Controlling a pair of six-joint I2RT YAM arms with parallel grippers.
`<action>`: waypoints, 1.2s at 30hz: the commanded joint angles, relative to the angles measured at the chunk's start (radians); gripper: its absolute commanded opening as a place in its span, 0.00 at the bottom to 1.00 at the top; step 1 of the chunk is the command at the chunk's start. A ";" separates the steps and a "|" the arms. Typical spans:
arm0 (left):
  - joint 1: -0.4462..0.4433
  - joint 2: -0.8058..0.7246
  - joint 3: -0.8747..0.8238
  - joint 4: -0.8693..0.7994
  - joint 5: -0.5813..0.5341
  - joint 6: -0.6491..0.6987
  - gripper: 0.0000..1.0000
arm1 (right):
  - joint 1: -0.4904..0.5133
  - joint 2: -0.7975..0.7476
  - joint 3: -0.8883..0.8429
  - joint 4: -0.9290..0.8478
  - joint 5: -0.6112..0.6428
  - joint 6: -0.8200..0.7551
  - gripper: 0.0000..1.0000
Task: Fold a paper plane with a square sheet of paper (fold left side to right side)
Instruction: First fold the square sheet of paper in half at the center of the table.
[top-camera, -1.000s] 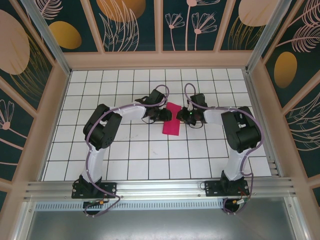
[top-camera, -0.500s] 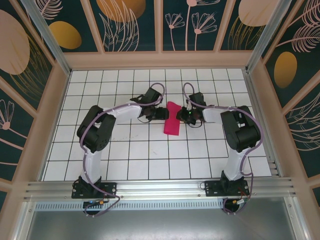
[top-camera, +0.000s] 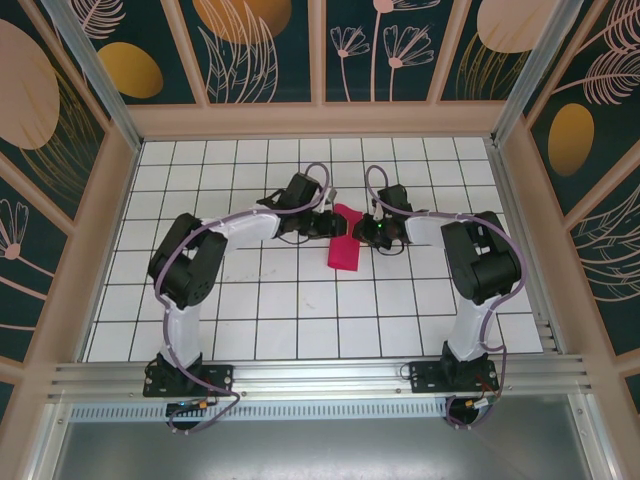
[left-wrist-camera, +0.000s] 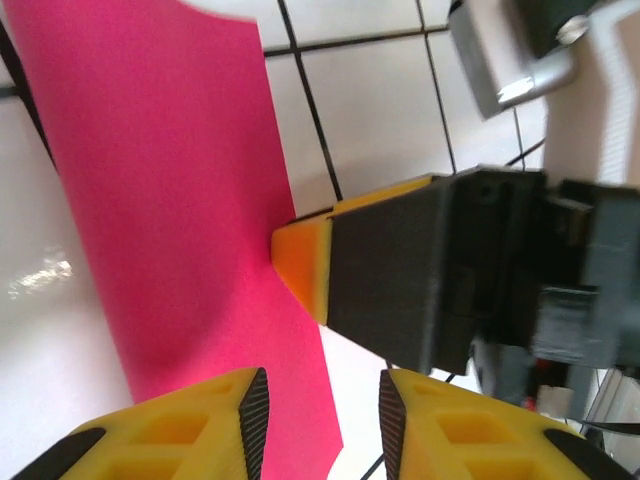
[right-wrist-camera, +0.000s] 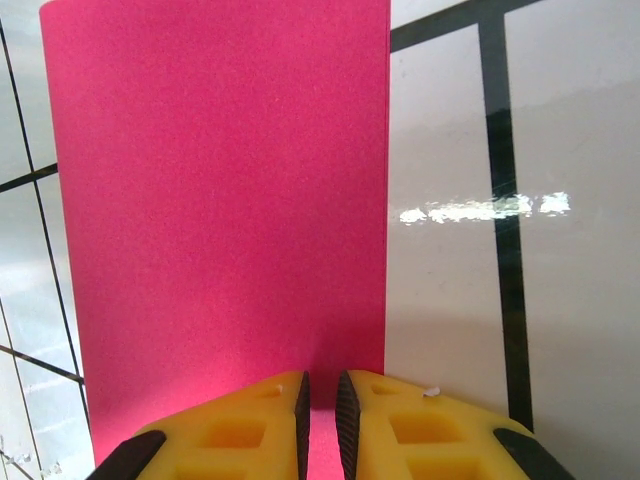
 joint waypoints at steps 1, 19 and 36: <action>0.003 0.040 -0.001 0.038 0.044 -0.020 0.37 | 0.005 0.061 -0.019 -0.102 0.085 -0.018 0.21; 0.006 0.082 -0.052 -0.077 -0.175 0.033 0.32 | 0.010 0.077 -0.001 -0.133 0.108 -0.034 0.21; 0.056 -0.077 -0.088 0.011 -0.034 0.021 0.28 | 0.015 0.074 0.007 -0.132 0.100 -0.037 0.21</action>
